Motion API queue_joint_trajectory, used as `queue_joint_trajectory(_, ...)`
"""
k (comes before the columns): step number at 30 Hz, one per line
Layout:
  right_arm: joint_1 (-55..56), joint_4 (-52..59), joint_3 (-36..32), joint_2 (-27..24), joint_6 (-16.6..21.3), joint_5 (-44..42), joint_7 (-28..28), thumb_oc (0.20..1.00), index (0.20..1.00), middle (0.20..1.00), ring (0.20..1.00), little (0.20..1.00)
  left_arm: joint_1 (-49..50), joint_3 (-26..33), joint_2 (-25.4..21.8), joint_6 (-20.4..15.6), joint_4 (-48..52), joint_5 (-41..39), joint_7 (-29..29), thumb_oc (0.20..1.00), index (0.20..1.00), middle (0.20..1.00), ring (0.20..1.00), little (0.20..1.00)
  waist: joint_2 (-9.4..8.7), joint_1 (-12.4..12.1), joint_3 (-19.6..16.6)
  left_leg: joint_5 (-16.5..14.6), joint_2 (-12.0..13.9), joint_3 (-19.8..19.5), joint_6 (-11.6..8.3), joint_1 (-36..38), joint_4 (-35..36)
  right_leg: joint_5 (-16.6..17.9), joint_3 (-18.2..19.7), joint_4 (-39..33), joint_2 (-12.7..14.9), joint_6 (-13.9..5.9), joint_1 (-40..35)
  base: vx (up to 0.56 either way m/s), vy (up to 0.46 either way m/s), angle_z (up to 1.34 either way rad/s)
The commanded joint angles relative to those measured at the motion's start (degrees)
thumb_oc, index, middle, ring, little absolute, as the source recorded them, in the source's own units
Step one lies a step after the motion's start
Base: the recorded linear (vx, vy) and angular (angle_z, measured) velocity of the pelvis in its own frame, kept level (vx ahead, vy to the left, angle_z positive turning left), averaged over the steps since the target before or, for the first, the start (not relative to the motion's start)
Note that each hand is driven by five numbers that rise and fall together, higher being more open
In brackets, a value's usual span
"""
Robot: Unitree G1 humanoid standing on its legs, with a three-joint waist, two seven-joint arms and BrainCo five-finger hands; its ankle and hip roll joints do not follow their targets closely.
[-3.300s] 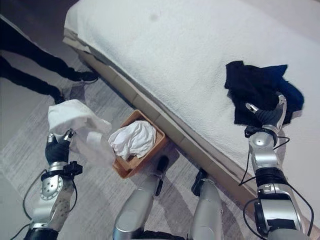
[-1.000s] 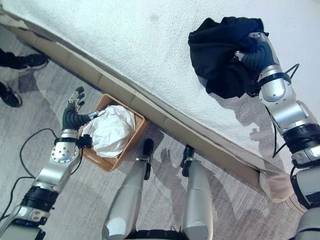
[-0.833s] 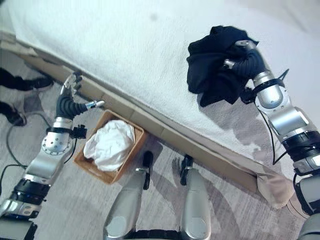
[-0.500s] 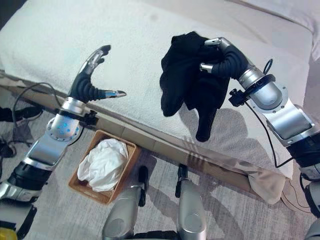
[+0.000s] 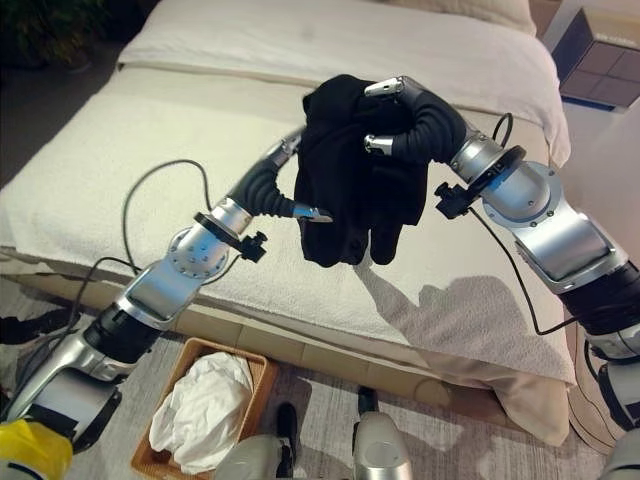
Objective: Pick up clothes into the bucket
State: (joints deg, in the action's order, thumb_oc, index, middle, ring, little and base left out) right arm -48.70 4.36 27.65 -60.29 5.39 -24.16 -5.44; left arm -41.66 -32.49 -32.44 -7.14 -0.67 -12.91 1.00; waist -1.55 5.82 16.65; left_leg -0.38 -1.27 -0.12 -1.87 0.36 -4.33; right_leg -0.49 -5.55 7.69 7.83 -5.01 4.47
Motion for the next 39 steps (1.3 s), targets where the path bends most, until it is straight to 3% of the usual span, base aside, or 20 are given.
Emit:
queue_joint_trajectory(1,-0.5,5.3,-1.3,4.2,2.3,-3.4,0.7,0.200,0.200,0.200,0.200,0.200,0.9,-7.1,4.4,0.9,-3.1,-13.0,-5.4,1.000,1.000,1.000,1.000,1.000,-0.60,-0.4,-7.8,-3.3,0.5,-0.5,-1.35,-3.0,-3.0,-1.3,-0.8,0.4,0.7,-3.06,-0.9,0.07,-0.019,0.02)
queue_joint_trajectory(5,-0.6,5.7,-0.8,4.9,2.2,-3.6,0.5,0.200,0.200,0.200,0.200,0.200,-0.4,-11.3,4.9,2.8,-3.0,-19.5,-8.0,1.000,1.000,1.000,1.000,1.000,-0.19,-0.1,-8.6,-3.4,0.7,-0.6,-1.38,-2.0,-2.7,-1.6,-1.2,0.1,0.7,-3.05,-2.0,0.06,-0.010,0.01)
queue_joint_trajectory(6,-1.3,5.6,0.4,5.6,2.1,-4.6,0.5,0.200,0.200,0.200,0.200,0.200,-0.9,-15.3,4.8,4.9,-2.8,-27.4,-10.2,1.000,1.000,1.000,1.000,1.000,0.17,0.1,-9.4,-3.4,0.9,-0.7,-1.44,-1.5,-2.4,-1.8,-1.5,-0.3,0.7,-3.01,-2.8,0.05,-0.014,-0.01)
queue_joint_trajectory(7,-1.3,5.6,0.4,5.6,2.1,-4.6,0.5,0.200,0.200,0.200,0.200,0.200,-0.9,-15.4,4.8,4.9,-2.8,-27.5,-10.2,1.000,1.000,1.000,1.000,1.000,0.16,0.2,-9.4,-3.4,0.9,-0.7,-1.44,-1.5,-2.4,-1.8,-1.5,-0.3,0.7,-3.01,-2.8,0.06,-0.015,0.00)
queue_joint_trajectory(8,-1.5,5.5,0.9,6.2,2.1,-5.1,0.6,0.200,0.200,0.200,0.200,0.200,-0.5,-16.3,5.1,5.4,-2.9,-31.1,-10.5,0.520,0.520,0.520,0.520,0.520,0.29,0.2,-9.6,-3.3,0.9,-0.7,-1.49,-1.2,-2.0,-1.9,-1.6,-0.5,0.7,-2.99,-3.1,0.04,-0.003,0.00)
queue_joint_trajectory(9,-1.4,5.5,1.2,6.4,2.3,-5.6,0.7,0.200,0.200,0.200,0.200,0.200,-0.1,-17.1,4.9,6.1,-2.4,-34.3,-10.8,0.200,0.200,0.200,0.200,0.200,0.47,0.3,-10.1,-3.2,1.0,-0.8,-1.56,-0.9,-1.7,-1.9,-1.8,-0.9,0.6,-2.99,-3.5,0.04,-0.003,0.00)
queue_joint_trajectory(15,1.2,5.7,-0.4,8.8,2.7,-8.2,0.8,0.200,0.200,0.200,0.200,0.200,2.9,-16.0,5.9,6.8,-3.8,-36.8,-9.9,0.200,0.200,0.200,0.200,0.200,0.45,0.1,-10.6,-3.1,1.0,-1.1,-1.63,-0.3,-1.1,-2.1,-2.1,-1.4,0.6,-2.91,-4.3,0.01,-0.001,0.00)
queue_joint_trajectory(21,8.3,7.8,-5.1,14.4,2.8,-15.3,-0.1,0.200,0.200,0.200,0.200,0.200,9.1,-10.6,10.0,6.6,-7.1,-35.7,-6.6,0.200,0.200,0.200,0.200,0.200,0.02,-0.2,-10.9,-3.3,1.0,-1.3,-1.47,0.0,-1.0,-2.5,-2.5,-1.5,0.7,-2.65,-4.9,0.00,0.001,0.01)
queue_joint_trajectory(28,11.5,9.1,-7.0,15.4,2.6,-16.9,-0.3,0.200,0.200,0.200,0.200,0.200,14.9,-6.3,13.5,6.7,-7.3,-38.8,-4.9,0.200,0.200,0.200,0.200,0.200,-0.51,-0.5,-11.1,-3.4,1.0,-1.4,-1.28,0.0,-1.2,-2.6,-2.6,-1.5,0.8,-2.58,-5.2,0.00,0.001,0.01)
queue_joint_trajectory(29,12.0,9.2,-7.5,15.5,2.7,-16.8,-0.1,0.376,0.376,0.376,0.376,0.376,15.8,-5.5,13.9,6.6,-7.1,-39.3,-4.6,0.200,0.200,0.200,0.200,0.200,-0.58,-0.5,-11.1,-3.4,1.0,-1.4,-1.26,0.1,-1.2,-2.6,-2.7,-1.5,0.9,-2.58,-5.3,0.00,0.000,0.00)
queue_joint_trajectory(30,14.1,9.2,-9.5,16.0,2.9,-16.0,0.6,0.834,0.834,0.834,0.834,0.834,18.0,-3.4,14.4,6.3,-6.1,-39.8,-4.3,0.200,0.200,0.200,0.200,0.200,-0.76,-0.7,-11.2,-3.6,1.0,-1.4,-1.20,0.1,-1.3,-2.6,-2.8,-1.6,0.9,-2.58,-5.4,0.00,0.000,0.00)
queue_joint_trajectory(31,14.2,9.3,-9.6,16.1,2.9,-16.0,0.6,1.000,1.000,1.000,1.000,1.000,18.0,-3.4,14.4,6.3,-6.1,-39.8,-4.3,0.200,0.200,0.200,0.200,0.200,-0.78,-0.7,-11.2,-3.6,1.0,-1.4,-1.20,0.1,-1.3,-2.6,-2.8,-1.7,0.9,-2.58,-5.4,0.00,0.000,0.00)
queue_joint_trajectory(39,27.5,4.2,-21.5,22.7,3.4,-8.5,5.0,1.000,1.000,1.000,1.000,1.000,27.6,8.3,12.9,2.6,2.1,-33.0,-3.1,0.200,0.200,0.200,0.200,0.200,-1.41,-1.7,-11.1,-4.2,0.9,-1.9,-0.65,-0.2,-1.6,-2.8,-3.0,-1.7,1.0,-2.52,-5.6,0.00,0.000,0.00)
